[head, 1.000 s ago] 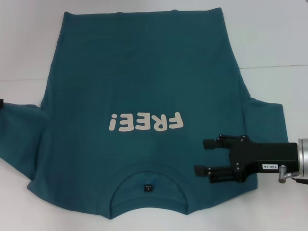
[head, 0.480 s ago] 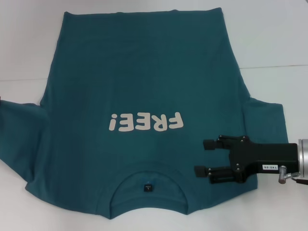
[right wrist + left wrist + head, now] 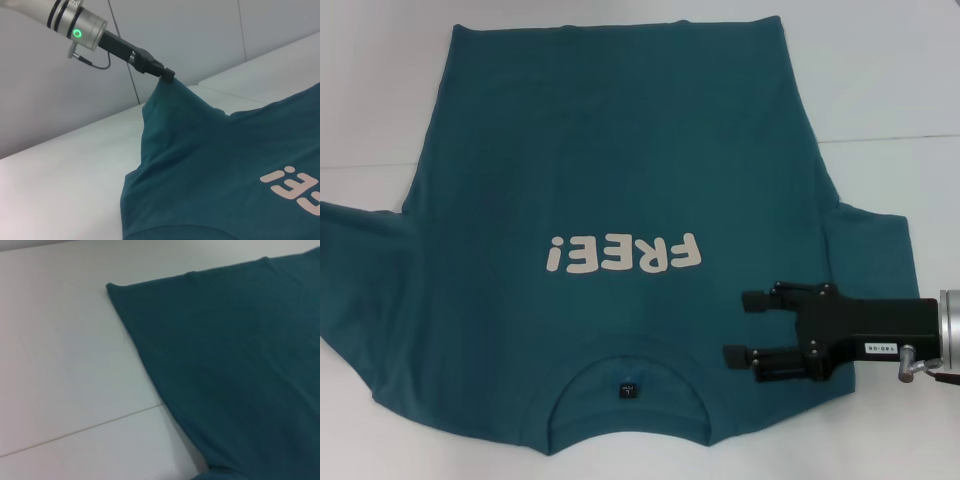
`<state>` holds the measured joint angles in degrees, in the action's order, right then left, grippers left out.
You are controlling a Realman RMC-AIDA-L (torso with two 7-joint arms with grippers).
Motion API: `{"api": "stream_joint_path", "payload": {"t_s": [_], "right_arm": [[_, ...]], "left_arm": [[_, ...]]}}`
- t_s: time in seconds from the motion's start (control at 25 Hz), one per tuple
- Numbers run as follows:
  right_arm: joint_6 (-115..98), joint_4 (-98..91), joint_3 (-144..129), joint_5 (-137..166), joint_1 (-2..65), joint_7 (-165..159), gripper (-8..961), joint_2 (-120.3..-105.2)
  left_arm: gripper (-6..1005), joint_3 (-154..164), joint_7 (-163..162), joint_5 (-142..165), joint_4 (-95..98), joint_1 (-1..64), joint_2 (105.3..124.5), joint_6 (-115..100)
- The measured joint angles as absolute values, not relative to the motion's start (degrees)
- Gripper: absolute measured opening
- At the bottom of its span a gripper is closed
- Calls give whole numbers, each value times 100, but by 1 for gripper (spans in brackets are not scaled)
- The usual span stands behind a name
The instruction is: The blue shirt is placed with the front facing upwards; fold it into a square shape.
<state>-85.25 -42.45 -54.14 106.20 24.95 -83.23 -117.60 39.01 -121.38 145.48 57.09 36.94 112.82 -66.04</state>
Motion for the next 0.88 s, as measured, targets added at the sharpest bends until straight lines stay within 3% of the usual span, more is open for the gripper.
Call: {"api": "stream_joint_path", "payload": {"t_s": [0.88], "right_arm": [[-8570,-4245,-5414,10617,2492,-8323,919,-11768]], "left_arm": [[10,4620,-13567,15004,5850,4450,11383,-7309]]}}
